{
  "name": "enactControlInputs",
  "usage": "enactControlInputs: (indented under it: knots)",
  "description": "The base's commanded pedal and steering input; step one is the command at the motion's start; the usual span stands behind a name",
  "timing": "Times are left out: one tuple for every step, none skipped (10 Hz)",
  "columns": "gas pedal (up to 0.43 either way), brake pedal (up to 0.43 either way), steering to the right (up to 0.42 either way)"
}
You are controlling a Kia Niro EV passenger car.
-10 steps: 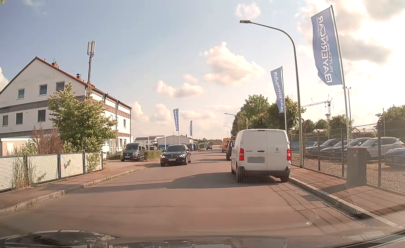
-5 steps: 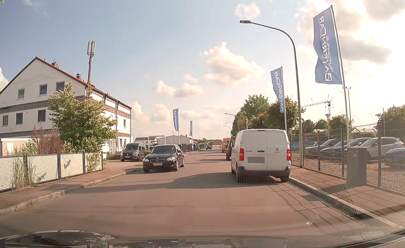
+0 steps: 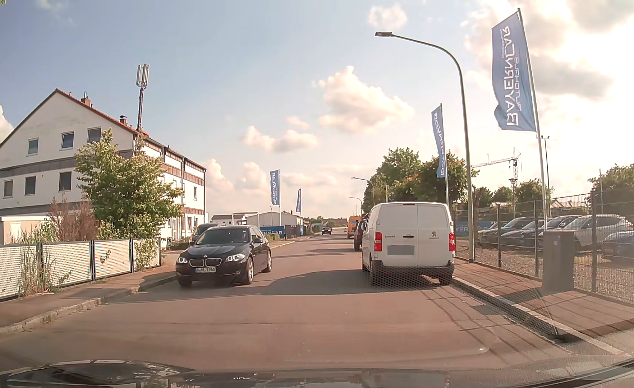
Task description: Follow the waypoints while adhering to traffic rules and regulations
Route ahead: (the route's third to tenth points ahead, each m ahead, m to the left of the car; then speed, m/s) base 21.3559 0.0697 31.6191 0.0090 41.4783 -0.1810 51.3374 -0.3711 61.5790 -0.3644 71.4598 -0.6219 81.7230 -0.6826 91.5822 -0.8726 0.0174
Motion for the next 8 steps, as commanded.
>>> enactControlInputs:
  knots:
    - [0.0, 0.372, 0.028]
    - [0.0, 0.372, 0.026]
    - [0.0, 0.36, 0.019]
    - [0.0, 0.348, 0.012]
    - [0.0, 0.341, 0.012]
    - [0.0, 0.329, 0.011]
    - [0.0, 0.317, 0.011]
    - [0.0, 0.311, 0.012]
